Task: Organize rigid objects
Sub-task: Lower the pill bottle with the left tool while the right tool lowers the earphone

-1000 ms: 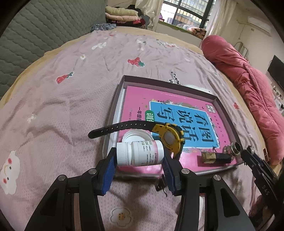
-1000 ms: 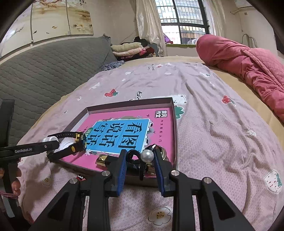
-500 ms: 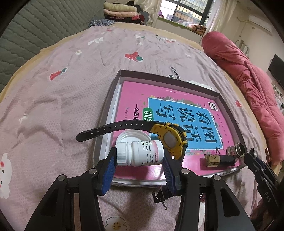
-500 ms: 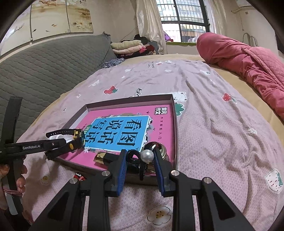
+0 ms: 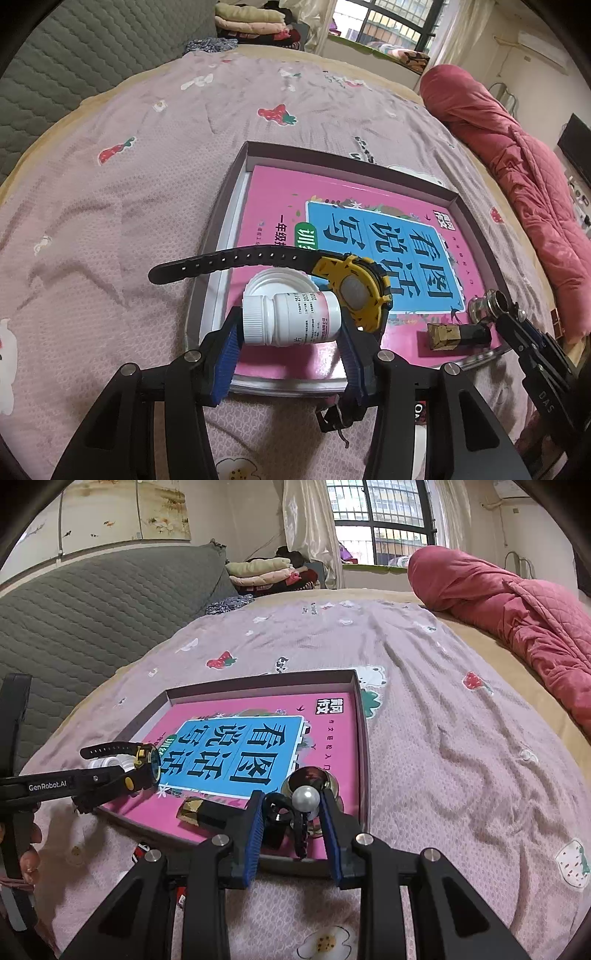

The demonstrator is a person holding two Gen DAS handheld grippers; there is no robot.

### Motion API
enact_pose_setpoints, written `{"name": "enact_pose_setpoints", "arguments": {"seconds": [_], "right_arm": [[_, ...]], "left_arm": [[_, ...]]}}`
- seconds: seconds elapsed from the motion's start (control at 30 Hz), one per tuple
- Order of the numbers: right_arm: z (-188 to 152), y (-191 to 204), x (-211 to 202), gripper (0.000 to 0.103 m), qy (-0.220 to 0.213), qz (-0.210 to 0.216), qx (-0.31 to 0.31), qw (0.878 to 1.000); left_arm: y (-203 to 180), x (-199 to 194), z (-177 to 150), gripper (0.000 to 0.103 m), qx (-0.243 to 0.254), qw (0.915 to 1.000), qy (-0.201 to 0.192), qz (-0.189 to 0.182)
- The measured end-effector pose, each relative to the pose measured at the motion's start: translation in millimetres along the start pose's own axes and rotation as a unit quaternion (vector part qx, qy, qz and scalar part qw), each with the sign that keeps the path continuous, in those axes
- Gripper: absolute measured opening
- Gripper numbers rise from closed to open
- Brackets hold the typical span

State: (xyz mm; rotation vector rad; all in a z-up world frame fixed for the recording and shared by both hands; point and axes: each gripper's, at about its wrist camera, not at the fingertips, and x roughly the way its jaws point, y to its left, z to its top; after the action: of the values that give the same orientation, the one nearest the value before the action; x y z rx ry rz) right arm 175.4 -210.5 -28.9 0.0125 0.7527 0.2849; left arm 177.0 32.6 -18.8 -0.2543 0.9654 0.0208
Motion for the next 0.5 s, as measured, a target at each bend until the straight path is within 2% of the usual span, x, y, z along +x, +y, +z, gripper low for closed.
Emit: {"name": "enact_pose_setpoints", "arguments": {"seconds": [0.5], "right_arm": [[0, -9, 7, 0.03, 0.007, -0.007, 0.014, 1.0]], "left_arm": [[0, 6, 5, 0.05, 0.004, 1.0, 0.003, 0.005]]}}
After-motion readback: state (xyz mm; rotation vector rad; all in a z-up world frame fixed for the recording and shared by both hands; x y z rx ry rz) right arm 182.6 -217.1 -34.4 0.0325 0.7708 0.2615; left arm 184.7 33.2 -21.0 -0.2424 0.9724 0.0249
